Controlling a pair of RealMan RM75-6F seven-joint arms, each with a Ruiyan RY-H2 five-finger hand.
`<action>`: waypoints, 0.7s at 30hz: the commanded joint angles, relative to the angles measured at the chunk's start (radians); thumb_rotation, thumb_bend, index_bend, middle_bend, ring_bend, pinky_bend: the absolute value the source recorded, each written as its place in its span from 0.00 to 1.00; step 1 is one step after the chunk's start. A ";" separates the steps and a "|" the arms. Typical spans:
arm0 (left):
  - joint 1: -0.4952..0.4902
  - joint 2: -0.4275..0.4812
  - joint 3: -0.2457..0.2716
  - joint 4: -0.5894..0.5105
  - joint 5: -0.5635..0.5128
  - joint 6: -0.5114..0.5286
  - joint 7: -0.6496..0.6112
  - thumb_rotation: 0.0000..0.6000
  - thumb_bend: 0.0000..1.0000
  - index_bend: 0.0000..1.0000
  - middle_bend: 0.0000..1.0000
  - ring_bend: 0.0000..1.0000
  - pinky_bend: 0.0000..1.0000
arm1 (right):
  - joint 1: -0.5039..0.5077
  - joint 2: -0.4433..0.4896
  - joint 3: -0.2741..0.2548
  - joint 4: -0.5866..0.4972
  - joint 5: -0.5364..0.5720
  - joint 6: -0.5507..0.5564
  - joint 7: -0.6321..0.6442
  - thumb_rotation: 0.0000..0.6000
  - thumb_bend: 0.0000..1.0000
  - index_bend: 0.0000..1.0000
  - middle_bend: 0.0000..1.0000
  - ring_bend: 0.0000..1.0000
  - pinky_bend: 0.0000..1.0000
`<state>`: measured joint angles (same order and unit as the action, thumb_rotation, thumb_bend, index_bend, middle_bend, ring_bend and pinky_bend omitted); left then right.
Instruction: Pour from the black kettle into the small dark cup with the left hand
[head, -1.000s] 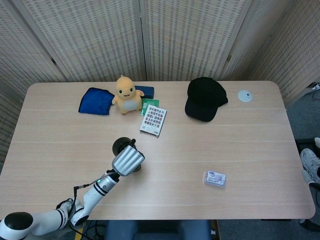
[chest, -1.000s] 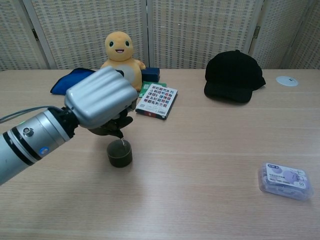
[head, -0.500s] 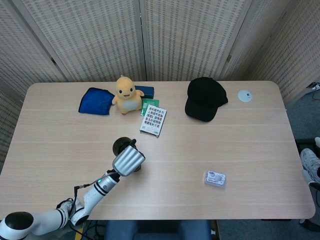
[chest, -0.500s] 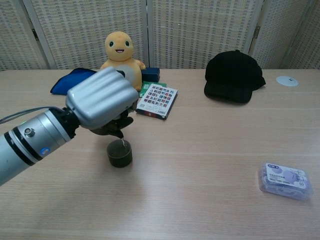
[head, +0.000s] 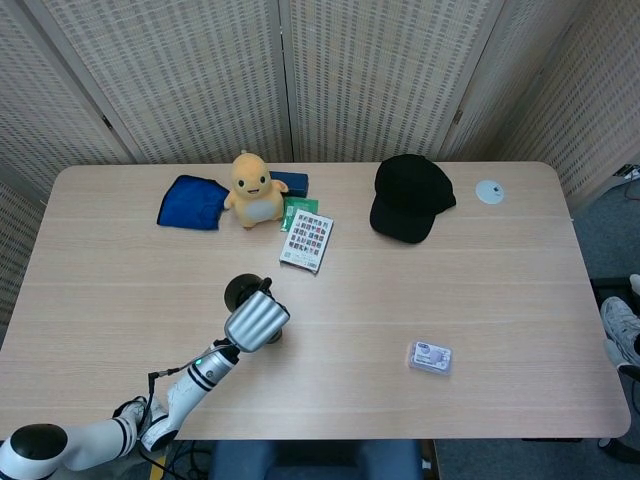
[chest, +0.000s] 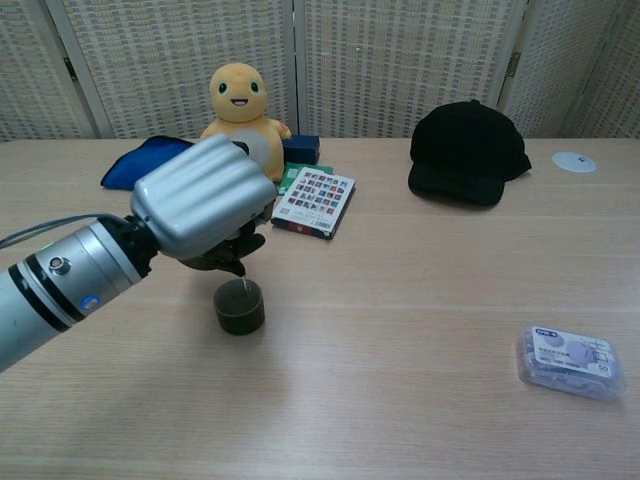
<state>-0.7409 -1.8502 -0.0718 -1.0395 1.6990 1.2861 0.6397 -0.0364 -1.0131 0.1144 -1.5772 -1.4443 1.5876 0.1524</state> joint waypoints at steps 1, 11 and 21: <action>0.000 -0.001 -0.001 0.001 -0.001 0.001 -0.001 1.00 0.35 1.00 1.00 0.96 0.48 | -0.001 0.000 0.000 0.001 0.000 0.001 0.001 1.00 0.24 0.10 0.20 0.14 0.17; 0.002 0.006 -0.014 -0.012 -0.019 0.002 -0.044 1.00 0.35 1.00 1.00 0.96 0.48 | -0.003 0.000 0.001 0.000 0.001 0.003 0.001 1.00 0.24 0.11 0.20 0.14 0.17; 0.008 0.012 -0.029 -0.008 -0.045 0.007 -0.130 0.86 0.35 1.00 1.00 0.96 0.48 | -0.002 0.002 0.002 -0.013 0.001 0.003 -0.011 1.00 0.24 0.11 0.20 0.14 0.17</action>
<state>-0.7341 -1.8404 -0.0946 -1.0478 1.6625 1.2928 0.5262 -0.0379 -1.0113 0.1167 -1.5894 -1.4433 1.5902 0.1420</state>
